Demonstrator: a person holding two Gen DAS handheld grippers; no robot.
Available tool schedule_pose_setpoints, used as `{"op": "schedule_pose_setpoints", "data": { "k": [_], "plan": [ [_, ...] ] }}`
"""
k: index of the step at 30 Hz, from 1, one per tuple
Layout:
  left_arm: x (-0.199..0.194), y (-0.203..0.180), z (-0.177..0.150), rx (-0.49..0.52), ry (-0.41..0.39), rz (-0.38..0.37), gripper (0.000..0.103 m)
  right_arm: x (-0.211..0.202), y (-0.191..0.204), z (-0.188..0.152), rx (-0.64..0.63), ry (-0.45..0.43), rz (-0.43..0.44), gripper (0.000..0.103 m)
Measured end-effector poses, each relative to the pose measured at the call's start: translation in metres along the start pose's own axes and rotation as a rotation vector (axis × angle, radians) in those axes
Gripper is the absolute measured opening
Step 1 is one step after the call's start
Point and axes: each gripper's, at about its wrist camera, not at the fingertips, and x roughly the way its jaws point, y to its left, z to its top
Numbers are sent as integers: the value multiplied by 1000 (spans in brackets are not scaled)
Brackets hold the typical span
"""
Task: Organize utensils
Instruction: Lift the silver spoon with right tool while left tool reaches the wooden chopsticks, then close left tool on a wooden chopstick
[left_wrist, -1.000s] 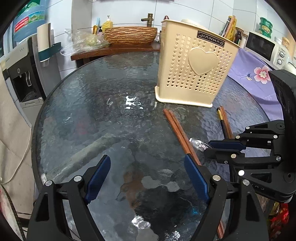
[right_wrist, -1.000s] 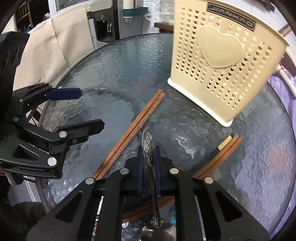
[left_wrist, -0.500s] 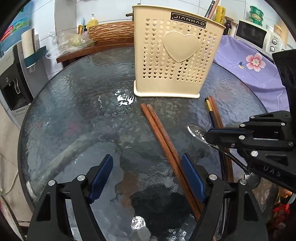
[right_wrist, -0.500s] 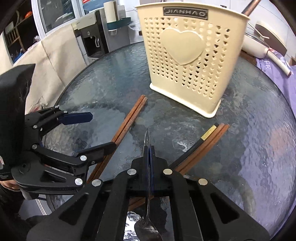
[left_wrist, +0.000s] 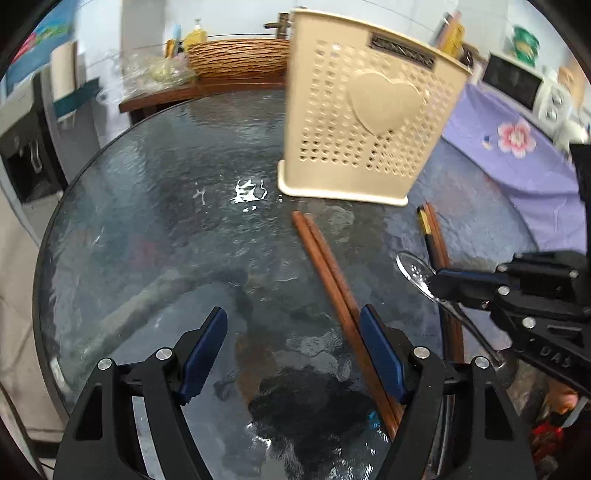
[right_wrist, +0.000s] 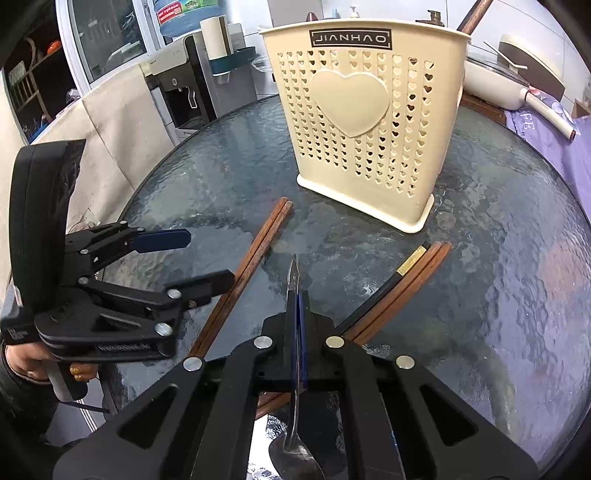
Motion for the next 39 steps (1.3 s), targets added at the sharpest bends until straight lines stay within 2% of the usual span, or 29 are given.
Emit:
{"op": "schedule_pose_setpoints", "data": {
  "k": [3,7,11,14,15,17,20,22,25,28,32,37,39],
  "plan": [
    [1,-5,-1,22,-11,15,72,-4,-2,-3,10,-3,-2,2],
    [1,0,-2,-5,1,8,71,-6,-8,-6,33,-4,5,2],
    [6,-11,6,32,15,2,71,-5,-7,-6,44,-9,8,2],
    [15,-20,11,92,5,55,68,-10,-8,-5,56,-23,5,2],
    [16,-18,13,80,6,47,66,-13,-9,-6,59,-29,3,2],
    [15,-9,18,43,9,40,55,-19,-13,-6,70,-40,1,2],
    [10,5,18,-23,7,-29,54,-25,-18,-9,84,-46,1,2],
    [8,12,16,-67,2,-50,55,-27,-20,-11,93,-53,0,2],
    [6,12,13,-79,-5,-42,55,-26,-20,-12,99,-51,3,2],
    [6,6,10,-29,-8,17,54,-27,-18,-13,100,-53,7,2],
    [4,6,7,-7,-10,30,54,-29,-18,-14,101,-58,11,2],
    [11,-1,18,23,-3,46,55,-27,-17,-14,110,-55,8,2],
    [18,-3,24,29,14,63,51,-27,-17,-14,111,-55,7,2]
  ]
}}
